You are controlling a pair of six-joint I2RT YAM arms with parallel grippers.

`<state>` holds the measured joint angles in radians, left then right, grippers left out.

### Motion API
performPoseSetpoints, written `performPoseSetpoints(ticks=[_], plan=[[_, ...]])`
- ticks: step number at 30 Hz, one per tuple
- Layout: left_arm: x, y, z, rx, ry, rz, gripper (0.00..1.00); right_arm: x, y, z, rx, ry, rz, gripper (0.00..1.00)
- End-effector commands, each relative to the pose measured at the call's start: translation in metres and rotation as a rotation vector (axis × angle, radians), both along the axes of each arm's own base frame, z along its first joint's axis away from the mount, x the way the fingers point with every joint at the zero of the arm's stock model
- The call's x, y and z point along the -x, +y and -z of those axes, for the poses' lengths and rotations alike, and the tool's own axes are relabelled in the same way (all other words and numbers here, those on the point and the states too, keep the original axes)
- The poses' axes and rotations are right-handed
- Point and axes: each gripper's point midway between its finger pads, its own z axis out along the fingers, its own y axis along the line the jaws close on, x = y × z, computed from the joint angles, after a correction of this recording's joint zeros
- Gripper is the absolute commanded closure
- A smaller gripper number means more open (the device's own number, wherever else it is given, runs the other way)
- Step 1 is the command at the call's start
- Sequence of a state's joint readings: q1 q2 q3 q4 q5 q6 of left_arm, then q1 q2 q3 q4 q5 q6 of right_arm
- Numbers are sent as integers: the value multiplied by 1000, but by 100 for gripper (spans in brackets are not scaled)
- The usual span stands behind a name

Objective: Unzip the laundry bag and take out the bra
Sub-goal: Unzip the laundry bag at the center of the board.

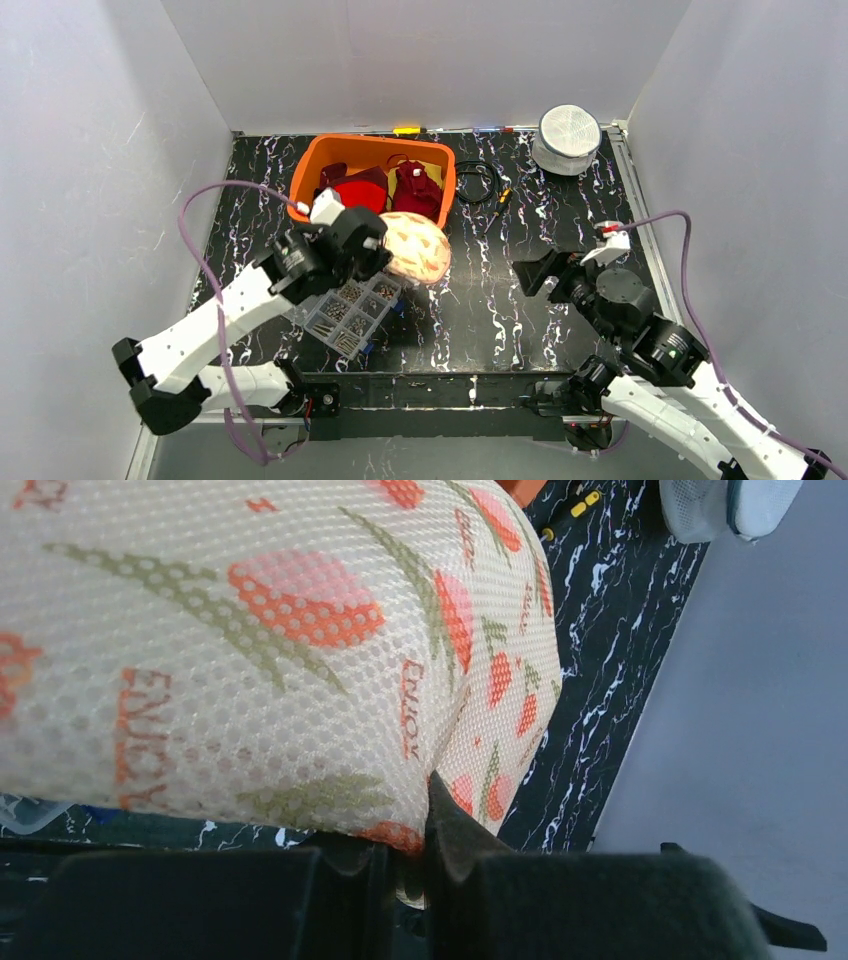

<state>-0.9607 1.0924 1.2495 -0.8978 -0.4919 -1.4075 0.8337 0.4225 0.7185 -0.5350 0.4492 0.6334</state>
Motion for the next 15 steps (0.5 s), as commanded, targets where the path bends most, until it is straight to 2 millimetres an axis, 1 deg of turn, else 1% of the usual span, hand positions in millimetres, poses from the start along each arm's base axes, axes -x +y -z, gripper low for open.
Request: performPoseSetpoints(ticks=[1,3,4,6,7,9,11,13,15], plan=[[-6,0,-8,-102,68,152,100,-5,30,-1,95,-9,-146,1],[-13,-1,-14,-150,63,181,100,-8,39,9,167,53,-175,1],[-16,-2,-17,-170,59,190,100,-13,37,13,190,87,-147,1],[-19,-1,-22,-209,59,209,100,-20,32,15,209,122,-77,1],[-20,-2,-26,-213,52,212,100,-22,33,14,187,116,-69,1],[-21,-3,-30,-206,44,211,100,-17,50,6,82,66,-137,1],[-20,-3,-35,-189,30,210,100,-10,63,-8,-55,-3,-200,2],[-19,-2,-41,-174,14,210,100,-5,69,-19,-148,-45,-233,2],[-18,0,-49,-157,-7,208,100,-1,74,-25,-196,-50,-256,1]])
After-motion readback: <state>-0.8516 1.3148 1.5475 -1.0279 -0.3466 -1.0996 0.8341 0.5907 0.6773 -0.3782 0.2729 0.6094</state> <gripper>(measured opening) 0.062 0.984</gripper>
